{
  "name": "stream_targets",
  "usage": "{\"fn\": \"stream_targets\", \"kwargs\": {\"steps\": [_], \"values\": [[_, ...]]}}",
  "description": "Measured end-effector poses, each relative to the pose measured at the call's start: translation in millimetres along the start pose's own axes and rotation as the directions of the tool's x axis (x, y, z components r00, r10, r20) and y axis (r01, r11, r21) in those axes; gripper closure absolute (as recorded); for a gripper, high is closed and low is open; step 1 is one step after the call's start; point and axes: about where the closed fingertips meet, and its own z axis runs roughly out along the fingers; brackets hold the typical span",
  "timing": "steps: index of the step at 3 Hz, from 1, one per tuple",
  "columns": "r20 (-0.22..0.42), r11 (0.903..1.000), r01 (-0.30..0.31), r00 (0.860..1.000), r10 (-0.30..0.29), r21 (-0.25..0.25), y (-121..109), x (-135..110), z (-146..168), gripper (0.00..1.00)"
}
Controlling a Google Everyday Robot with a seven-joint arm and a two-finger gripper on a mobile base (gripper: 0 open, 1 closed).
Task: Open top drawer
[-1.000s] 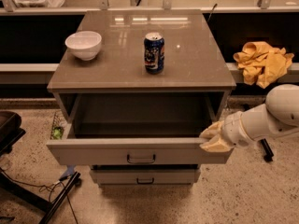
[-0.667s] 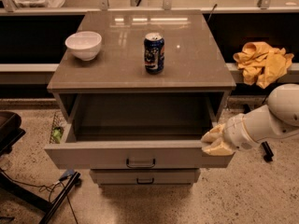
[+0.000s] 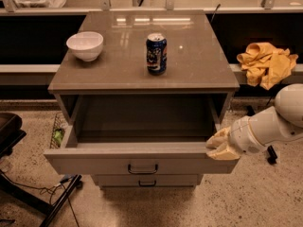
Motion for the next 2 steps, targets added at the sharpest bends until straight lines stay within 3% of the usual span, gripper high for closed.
{"fn": "stream_targets", "kwargs": {"steps": [2], "values": [[-0.009,0.9999,0.012,1.0,-0.012,0.008,0.3,-6.8,-11.9,1.0]]}}
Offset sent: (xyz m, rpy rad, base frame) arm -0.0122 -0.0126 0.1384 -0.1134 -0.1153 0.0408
